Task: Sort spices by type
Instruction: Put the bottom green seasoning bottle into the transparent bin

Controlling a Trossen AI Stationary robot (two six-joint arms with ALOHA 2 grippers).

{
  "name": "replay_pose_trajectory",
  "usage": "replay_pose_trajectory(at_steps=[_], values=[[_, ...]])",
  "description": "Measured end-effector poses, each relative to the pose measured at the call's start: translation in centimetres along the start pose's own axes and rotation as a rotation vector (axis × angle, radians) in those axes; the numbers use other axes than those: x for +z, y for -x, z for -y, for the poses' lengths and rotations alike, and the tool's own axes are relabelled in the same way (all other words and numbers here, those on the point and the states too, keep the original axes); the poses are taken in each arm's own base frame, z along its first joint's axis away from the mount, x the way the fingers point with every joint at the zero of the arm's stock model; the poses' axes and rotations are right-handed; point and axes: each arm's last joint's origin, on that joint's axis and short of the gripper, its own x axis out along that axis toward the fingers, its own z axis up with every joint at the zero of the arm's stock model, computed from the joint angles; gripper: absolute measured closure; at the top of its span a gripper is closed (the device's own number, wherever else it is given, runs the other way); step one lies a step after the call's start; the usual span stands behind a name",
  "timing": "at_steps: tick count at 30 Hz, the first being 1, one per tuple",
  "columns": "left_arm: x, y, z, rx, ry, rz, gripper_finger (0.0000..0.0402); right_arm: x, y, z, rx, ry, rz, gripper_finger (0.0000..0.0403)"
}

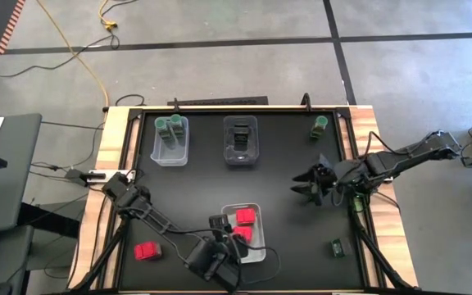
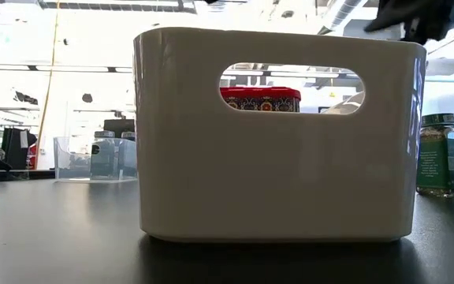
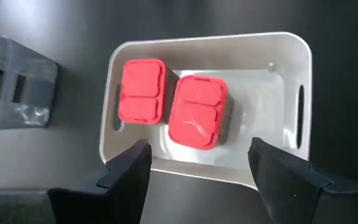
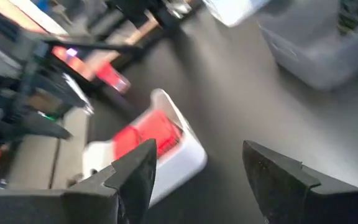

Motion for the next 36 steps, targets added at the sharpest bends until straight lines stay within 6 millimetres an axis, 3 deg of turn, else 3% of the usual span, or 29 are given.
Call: replay_pose_trajectory(at_steps=[6, 10, 14, 23, 31, 36], values=[[-1.2, -0.6, 0.5, 0.052, -0.023, 0.019, 0.0144, 0.9, -0.1, -0.9, 0.052, -0.014, 0.053, 0.0138], [-2.2, -0.6, 0.0, -0.009, 0.013, 0.097, 0.0144, 1.9, -0.5, -2.5, 0.06, 0.028, 0.041, 0.0138], [-4.6, -1.0, -1.4, -0.126, 0.059, 0.135, 0.0144, 3.2, -1.5, -4.7, 0.06, 0.107, 0.02, 0.0139], [-10.1, 0.5, -7.0, -0.32, 0.143, 0.352, 0.0144, 6.9, -4.5, -8.4, -0.226, 0.142, -0.243, 0.0139], [-16.9, 2.1, -12.9, -0.418, 0.165, 0.396, 0.0144, 9.0, -6.2, -8.0, -0.662, -0.044, -0.477, 0.0139], [-21.1, 2.9, -16.3, -0.487, 0.182, 0.455, 0.0144, 8.6, -6.2, -6.8, -0.85, -0.158, -0.577, 0.0139]])
